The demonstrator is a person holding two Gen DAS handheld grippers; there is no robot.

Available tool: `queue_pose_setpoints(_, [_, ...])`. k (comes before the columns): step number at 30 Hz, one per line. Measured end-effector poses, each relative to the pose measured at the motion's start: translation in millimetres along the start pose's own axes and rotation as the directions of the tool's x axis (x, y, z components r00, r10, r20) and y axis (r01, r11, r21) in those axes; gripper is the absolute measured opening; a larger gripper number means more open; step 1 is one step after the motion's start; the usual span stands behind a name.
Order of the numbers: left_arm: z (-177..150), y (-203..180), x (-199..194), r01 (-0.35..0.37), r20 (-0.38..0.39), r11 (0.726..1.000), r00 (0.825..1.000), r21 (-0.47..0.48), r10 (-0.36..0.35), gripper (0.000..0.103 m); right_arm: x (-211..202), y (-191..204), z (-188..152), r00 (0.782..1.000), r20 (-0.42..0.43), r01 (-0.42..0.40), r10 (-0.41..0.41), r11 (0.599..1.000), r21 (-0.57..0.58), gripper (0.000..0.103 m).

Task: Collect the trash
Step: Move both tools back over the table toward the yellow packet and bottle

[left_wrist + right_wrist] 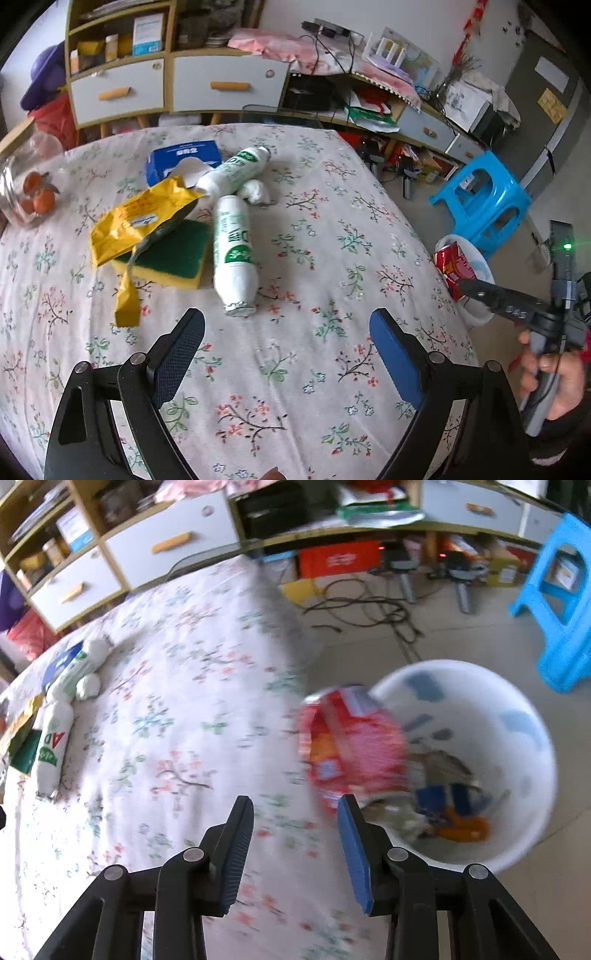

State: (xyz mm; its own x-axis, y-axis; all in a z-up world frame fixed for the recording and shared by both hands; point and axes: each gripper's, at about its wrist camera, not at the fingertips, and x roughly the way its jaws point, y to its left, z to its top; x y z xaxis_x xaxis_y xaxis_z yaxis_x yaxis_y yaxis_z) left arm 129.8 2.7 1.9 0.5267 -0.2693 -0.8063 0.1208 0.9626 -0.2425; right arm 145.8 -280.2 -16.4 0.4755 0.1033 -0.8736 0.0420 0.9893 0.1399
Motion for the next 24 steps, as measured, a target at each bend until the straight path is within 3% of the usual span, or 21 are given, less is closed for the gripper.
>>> queue_pose_setpoints(6, [-1.4, 11.1, -2.6, -0.005, -0.002, 1.0, 1.0, -0.012, 0.005, 0.092, 33.1, 27.2, 7.8, 0.999, -0.039, 0.004, -0.005, 1.0, -0.01, 0.042])
queue_pose_setpoints(13, [0.2, 26.3, -5.5, -0.02, 0.002, 0.999, 1.0, -0.031, 0.02, 0.092, 57.6, 23.8, 10.8, 0.991, -0.074, 0.109, -0.109, 0.994, -0.013, 0.042])
queue_pose_setpoints(18, [3.4, 31.9, -7.0, -0.022, 0.009, 0.998, 1.0, -0.051, 0.023, 0.092, 53.2, 11.1, 11.8, 0.981, -0.051, 0.188, -0.188, 0.982, -0.002, 0.042])
queue_pose_setpoints(24, [5.8, 33.2, -8.2, -0.031, 0.011, 0.998, 0.999, -0.053, 0.032, 0.092, 43.7, 15.0, 11.1, 0.986, -0.035, 0.165, -0.166, 0.986, -0.016, 0.042])
